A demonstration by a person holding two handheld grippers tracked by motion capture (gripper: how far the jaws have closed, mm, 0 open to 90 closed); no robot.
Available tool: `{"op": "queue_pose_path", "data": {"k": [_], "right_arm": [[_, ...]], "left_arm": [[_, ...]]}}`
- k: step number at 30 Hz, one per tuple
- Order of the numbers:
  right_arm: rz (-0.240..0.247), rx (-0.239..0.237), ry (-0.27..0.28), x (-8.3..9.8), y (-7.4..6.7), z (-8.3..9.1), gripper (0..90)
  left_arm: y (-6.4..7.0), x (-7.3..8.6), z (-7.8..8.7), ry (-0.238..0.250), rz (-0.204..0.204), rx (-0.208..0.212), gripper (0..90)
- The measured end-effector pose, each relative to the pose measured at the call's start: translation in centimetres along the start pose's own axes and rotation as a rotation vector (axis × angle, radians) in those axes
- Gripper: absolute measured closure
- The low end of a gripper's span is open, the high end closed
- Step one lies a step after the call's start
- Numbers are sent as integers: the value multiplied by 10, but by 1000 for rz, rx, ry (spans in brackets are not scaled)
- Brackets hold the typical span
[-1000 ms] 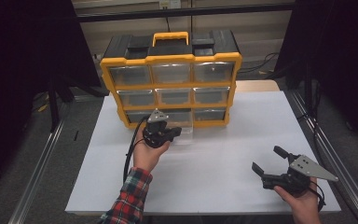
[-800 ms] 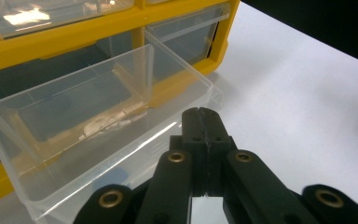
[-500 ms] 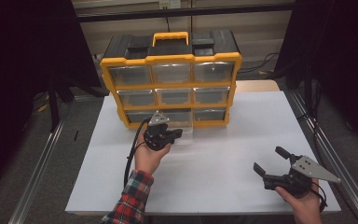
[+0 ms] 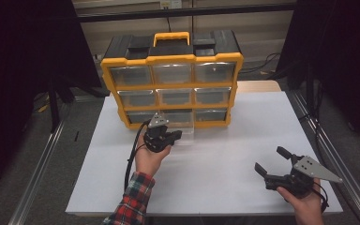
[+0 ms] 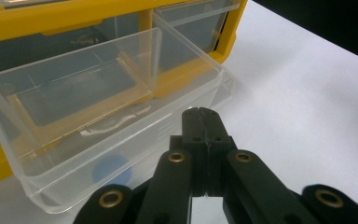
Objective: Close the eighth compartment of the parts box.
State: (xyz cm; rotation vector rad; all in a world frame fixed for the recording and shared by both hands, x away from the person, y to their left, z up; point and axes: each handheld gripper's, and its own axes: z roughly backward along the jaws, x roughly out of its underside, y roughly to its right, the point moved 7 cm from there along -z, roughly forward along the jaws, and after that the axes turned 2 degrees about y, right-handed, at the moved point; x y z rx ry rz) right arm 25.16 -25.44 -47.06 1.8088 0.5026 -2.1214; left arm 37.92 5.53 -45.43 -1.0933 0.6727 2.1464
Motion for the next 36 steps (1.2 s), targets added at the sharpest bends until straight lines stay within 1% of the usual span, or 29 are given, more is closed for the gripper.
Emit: {"op": "queue_pose_path", "data": {"k": [2, 3, 4, 5, 6, 12, 13, 14, 15, 16, 19, 21, 24, 27, 31, 32, 34, 36], "right_arm": [[-4, 2, -3, 0, 0, 0, 10], [-5, 3, -1, 0, 0, 0, 10], [0, -1, -2, 0, 0, 0, 10], [2, -1, -1, 0, 0, 0, 10], [2, -6, 1, 0, -1, -1, 10], [-5, 1, 0, 0, 0, 0, 10], [-6, 1, 3, 0, 1, 0, 10], [-7, -1, 3, 0, 0, 0, 10], [-6, 1, 3, 0, 1, 0, 10], [-7, 1, 3, 0, 1, 0, 10], [-5, 3, -2, 0, 0, 0, 10], [-5, 4, 0, 0, 0, 0, 10], [-5, 4, -3, 0, 1, 0, 10], [-4, 4, 1, 0, 0, 0, 10], [-4, 2, -1, 0, 0, 0, 10], [-6, 4, -1, 0, 0, 0, 10], [-5, 0, 1, 0, 1, 0, 10], [-5, 1, 0, 0, 1, 0, 10]], "left_arm": [[-1, 1, 0, -2, 1, -4, 900], [-1, 1, -1, 7, 4, 3, 900], [-1, 1, -1, 14, 16, 0, 900], [-1, 1, -1, 15, 17, -1, 900], [-2, 2, 0, 5, 8, -8, 900], [-3, 1, 0, 18, 14, 0, 900], [-3, 2, 1, 11, 8, -12, 900], [-3, 2, 1, 10, 6, -13, 900], [-2, 2, 0, 21, 23, -9, 900], [-4, 2, 1, 10, 10, -12, 900], [-4, 3, 2, 15, 9, -20, 900], [-4, 3, 1, 22, 16, -16, 900], [-6, 2, 1, 24, 17, -24, 900], [-6, 1, 0, 37, 35, -31, 900], [-8, 0, 0, 46, 39, -41, 900], [-8, -1, 0, 49, 43, -37, 900], [-9, -1, -1, 54, 51, -43, 900], [-10, -1, -2, 51, 44, -40, 900]]}}
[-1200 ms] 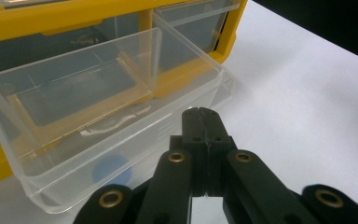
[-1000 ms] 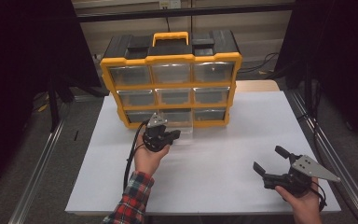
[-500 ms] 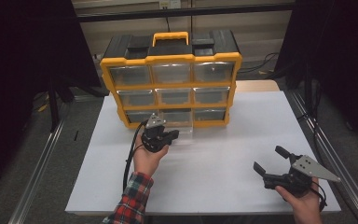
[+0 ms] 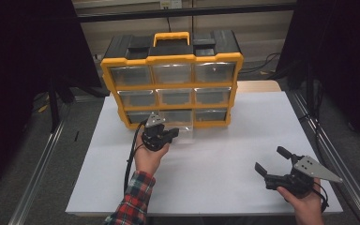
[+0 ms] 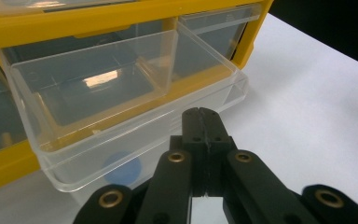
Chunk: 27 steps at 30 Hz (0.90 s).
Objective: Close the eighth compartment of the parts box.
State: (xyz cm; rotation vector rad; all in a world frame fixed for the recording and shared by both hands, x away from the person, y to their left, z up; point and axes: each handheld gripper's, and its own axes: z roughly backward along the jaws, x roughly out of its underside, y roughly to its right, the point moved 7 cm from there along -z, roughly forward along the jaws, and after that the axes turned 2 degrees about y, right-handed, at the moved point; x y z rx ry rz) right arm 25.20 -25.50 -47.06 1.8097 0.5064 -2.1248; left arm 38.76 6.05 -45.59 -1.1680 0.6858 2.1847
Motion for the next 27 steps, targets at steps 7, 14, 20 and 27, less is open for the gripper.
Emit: {"op": "queue_pose_path", "data": {"k": [7, 14, 20, 27], "right_arm": [[1, 2, -2, 0, 0, 0, 10], [1, 2, -2, 0, 0, 0, 10], [1, 1, -1, 0, 0, 0, 10], [6, -2, 1, 0, -1, 0, 10]], "left_arm": [[-1, -1, -2, 13, 11, -9, 900], [-3, -2, -4, 11, 3, -19, 900], [-4, -3, -5, 7, 1, -33, 900], [-5, -4, -7, 7, 1, -40, 900]]}}
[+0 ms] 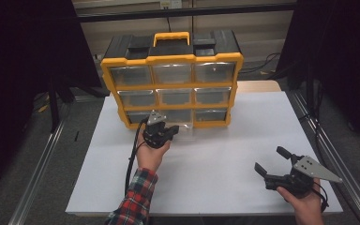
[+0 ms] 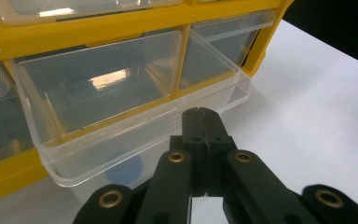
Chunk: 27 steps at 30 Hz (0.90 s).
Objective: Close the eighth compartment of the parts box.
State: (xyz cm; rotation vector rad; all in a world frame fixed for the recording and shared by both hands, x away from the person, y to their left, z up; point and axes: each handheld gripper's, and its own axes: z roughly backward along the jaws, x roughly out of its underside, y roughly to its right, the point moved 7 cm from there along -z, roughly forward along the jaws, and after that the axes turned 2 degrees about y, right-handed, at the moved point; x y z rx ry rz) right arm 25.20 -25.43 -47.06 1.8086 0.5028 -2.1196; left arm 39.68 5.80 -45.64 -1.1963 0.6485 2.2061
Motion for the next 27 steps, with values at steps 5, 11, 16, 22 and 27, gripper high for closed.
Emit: {"op": "queue_pose_path", "data": {"k": [5, 11, 16, 22, 27], "right_arm": [[-5, 3, 0, 0, 0, 0, 10], [-6, 0, -2, 0, 0, 0, 10], [-7, 1, 1, 0, 0, 0, 10], [-5, 0, 2, 0, 1, 0, 10], [-2, 0, 5, 0, 1, 0, 10]], "left_arm": [[0, -1, -2, -4, 0, -9, 900], [-1, -2, -4, 5, 3, -3, 900], [-2, -3, -5, 4, 3, -15, 900], [-3, -4, -7, 5, 3, -15, 900], [-3, -5, -8, 9, 5, -20, 900]]}}
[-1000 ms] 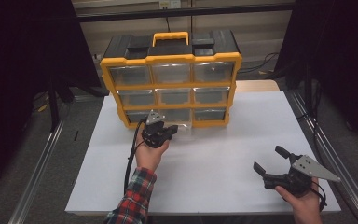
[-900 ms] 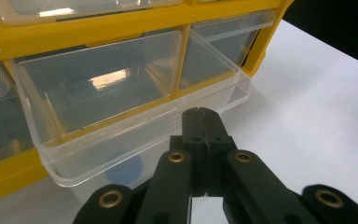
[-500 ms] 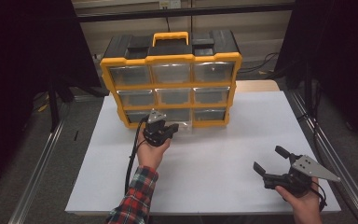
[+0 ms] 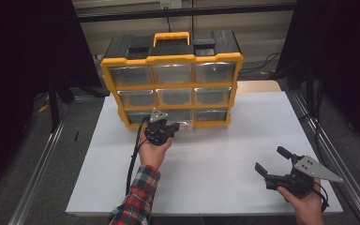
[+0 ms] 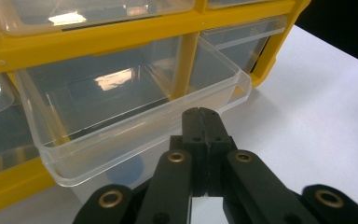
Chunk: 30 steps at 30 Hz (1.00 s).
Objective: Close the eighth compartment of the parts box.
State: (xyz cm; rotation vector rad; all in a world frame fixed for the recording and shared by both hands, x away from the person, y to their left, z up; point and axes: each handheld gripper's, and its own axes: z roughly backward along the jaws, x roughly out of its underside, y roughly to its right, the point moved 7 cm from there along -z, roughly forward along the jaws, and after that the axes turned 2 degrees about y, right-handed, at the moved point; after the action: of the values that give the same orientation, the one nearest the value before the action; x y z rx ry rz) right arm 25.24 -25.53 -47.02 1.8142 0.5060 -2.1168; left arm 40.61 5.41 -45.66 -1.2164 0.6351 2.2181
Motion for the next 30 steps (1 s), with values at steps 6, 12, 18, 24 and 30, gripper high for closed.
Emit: {"op": "queue_pose_path", "data": {"k": [6, 12, 18, 24, 30], "right_arm": [[-1, 0, -1, 0, 0, 0, 10], [-4, 1, -2, 0, 0, 0, 10], [-1, -1, 0, 0, 0, 0, 10], [-6, -1, -3, 0, -1, 0, 10], [-6, 0, -1, 0, -1, 0, 10]], "left_arm": [[-1, 0, -1, 2, -1, -6, 900], [-2, -1, -3, 1, 0, -16, 900], [-2, -2, -4, 2, -1, -22, 900], [-3, -3, -6, 3, -1, -31, 900], [-4, -4, -7, 0, -2, -33, 900]]}}
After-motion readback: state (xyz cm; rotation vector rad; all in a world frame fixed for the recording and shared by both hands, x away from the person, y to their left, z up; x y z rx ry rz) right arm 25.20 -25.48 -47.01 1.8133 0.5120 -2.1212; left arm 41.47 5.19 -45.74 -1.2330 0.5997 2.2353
